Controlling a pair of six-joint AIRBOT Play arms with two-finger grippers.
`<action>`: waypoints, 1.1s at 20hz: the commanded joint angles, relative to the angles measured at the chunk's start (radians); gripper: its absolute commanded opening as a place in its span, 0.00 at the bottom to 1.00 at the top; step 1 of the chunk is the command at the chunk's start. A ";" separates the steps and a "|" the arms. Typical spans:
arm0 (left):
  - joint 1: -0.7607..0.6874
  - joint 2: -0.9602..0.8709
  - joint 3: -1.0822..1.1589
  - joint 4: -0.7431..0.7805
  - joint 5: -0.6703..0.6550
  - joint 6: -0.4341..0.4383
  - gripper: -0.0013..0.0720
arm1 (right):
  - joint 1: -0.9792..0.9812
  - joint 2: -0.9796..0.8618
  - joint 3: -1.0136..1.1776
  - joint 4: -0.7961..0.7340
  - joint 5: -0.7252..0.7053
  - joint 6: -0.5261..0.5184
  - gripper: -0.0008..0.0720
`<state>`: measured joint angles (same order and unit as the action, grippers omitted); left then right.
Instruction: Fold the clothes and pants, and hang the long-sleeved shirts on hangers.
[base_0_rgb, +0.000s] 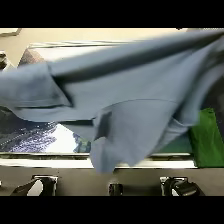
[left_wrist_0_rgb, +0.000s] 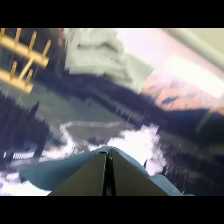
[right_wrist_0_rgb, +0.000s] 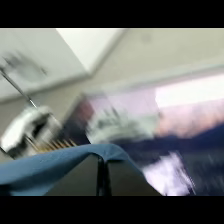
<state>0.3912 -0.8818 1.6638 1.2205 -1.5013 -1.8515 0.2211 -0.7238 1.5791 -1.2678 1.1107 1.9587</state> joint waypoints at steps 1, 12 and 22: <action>-0.034 -0.035 -0.204 0.003 -0.025 0.011 0.04 | 0.001 -0.235 -0.029 -0.013 0.244 0.045 0.05; -0.164 -0.596 -0.582 -0.078 0.481 0.102 0.04 | 0.000 -0.991 -0.082 0.268 -0.193 -0.010 0.05; -0.164 -0.714 -0.392 -0.077 0.481 0.150 0.04 | -0.138 -0.969 -0.077 0.353 -0.144 -0.078 0.43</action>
<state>0.2279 -1.5803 1.2411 1.1465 -1.0248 -1.7199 0.1371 -1.7061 1.5009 -0.9562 0.9016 1.9160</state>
